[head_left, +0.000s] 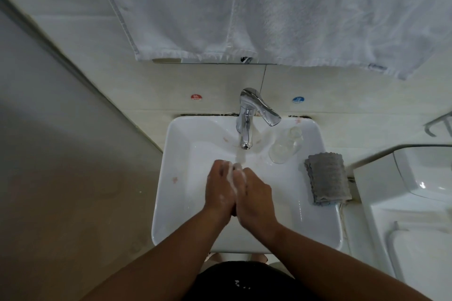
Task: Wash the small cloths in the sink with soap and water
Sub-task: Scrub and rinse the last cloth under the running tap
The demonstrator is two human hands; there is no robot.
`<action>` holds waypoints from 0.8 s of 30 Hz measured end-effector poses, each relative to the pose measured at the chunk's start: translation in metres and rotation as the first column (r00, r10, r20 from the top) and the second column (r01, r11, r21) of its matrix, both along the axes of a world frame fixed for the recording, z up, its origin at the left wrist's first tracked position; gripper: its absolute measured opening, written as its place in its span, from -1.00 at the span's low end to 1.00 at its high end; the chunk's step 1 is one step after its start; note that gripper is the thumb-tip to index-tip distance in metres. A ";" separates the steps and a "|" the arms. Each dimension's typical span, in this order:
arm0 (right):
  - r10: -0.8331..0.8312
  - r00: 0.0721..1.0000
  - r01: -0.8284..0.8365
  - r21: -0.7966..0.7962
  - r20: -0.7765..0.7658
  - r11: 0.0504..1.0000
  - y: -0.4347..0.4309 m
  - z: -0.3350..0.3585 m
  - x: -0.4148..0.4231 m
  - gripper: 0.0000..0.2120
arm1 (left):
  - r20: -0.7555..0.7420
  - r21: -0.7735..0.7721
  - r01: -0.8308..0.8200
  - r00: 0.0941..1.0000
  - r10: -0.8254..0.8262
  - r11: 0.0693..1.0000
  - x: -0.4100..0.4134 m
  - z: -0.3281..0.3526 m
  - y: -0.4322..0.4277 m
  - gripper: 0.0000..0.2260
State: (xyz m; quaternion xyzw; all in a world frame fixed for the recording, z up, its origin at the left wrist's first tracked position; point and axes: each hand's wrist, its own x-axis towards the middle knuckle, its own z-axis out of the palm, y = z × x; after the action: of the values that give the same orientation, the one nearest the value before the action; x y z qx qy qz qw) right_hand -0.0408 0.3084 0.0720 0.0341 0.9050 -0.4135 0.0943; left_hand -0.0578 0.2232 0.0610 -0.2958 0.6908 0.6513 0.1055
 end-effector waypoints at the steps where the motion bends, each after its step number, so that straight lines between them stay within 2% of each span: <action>1: -0.029 1.000 0.029 0.041 0.004 0.999 0.005 -0.005 -0.009 -0.73 | 0.010 0.059 0.003 1.000 -0.004 0.998 0.005 0.002 0.005 -0.73; 3: -0.168 0.985 0.166 0.039 0.041 0.985 0.015 -0.012 -0.030 -0.67 | 0.039 0.210 0.054 0.997 -0.063 0.976 0.016 0.012 0.015 -0.68; 5: -0.176 0.984 0.175 0.050 0.034 0.983 0.021 -0.010 -0.035 -0.63 | 0.013 0.209 0.133 0.990 -0.139 0.969 0.021 0.011 0.018 -0.69; 6: -0.090 0.996 0.089 0.106 0.004 0.990 0.020 -0.010 -0.029 -0.66 | -0.004 0.156 0.123 0.992 -0.124 0.980 0.019 0.009 0.015 -0.70; 8: 0.200 0.972 -0.165 0.254 -0.121 0.953 0.011 -0.006 -0.003 -0.79 | -0.002 0.077 -0.047 0.999 0.047 0.996 0.010 0.003 0.007 -0.73; 10: 0.328 0.940 -0.289 0.295 -0.091 0.911 0.005 -0.004 0.014 -0.61 | 0.024 0.042 -0.168 0.986 0.167 0.985 0.003 0.004 0.004 -0.77; 11: 0.308 0.946 -0.270 0.275 -0.105 0.923 0.007 -0.006 0.011 -0.60 | 0.029 0.046 -0.155 0.988 0.154 0.987 0.004 0.006 0.005 -0.77; 13: 0.165 0.979 -0.136 0.227 -0.116 0.964 0.013 -0.005 -0.009 -0.75 | 0.060 0.161 -0.074 0.996 0.065 0.984 0.013 0.012 0.014 -0.72; 15: -0.015 1.000 0.017 0.131 -0.019 0.991 0.023 -0.009 -0.029 -0.62 | 0.138 0.325 -0.003 0.989 -0.044 0.946 0.022 0.018 0.021 -0.71; 16: -0.041 0.999 0.042 0.156 -0.012 0.987 0.026 -0.011 -0.033 -0.63 | 0.142 0.328 0.026 0.987 -0.076 0.944 0.023 0.016 0.021 -0.66; 18: 0.018 0.999 -0.006 0.238 -0.046 0.971 0.022 -0.011 -0.024 -0.72 | 0.094 0.186 0.033 0.994 -0.051 0.982 0.018 0.016 0.018 -0.69; 20: 0.079 0.997 -0.076 0.171 -0.012 0.982 0.012 -0.004 -0.006 -0.69 | 0.049 0.059 -0.120 0.992 0.117 0.991 0.009 0.016 0.014 -0.79; 22: 0.130 0.991 -0.127 0.091 -0.024 0.988 0.009 0.003 0.002 -0.69 | 0.073 0.136 -0.254 0.967 0.246 0.958 0.004 0.021 0.012 -0.77; 24: 0.123 0.985 -0.103 0.155 -0.122 0.982 0.013 0.001 -0.008 -0.73 | 0.110 0.262 -0.201 0.978 0.178 0.944 0.009 0.028 0.018 -0.65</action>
State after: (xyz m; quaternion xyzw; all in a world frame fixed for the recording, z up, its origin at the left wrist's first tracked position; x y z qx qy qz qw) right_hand -0.0485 0.3210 0.0734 -0.0378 0.9380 -0.3402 0.0551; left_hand -0.0491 0.2416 0.0889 -0.3711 0.5580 0.7339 0.1112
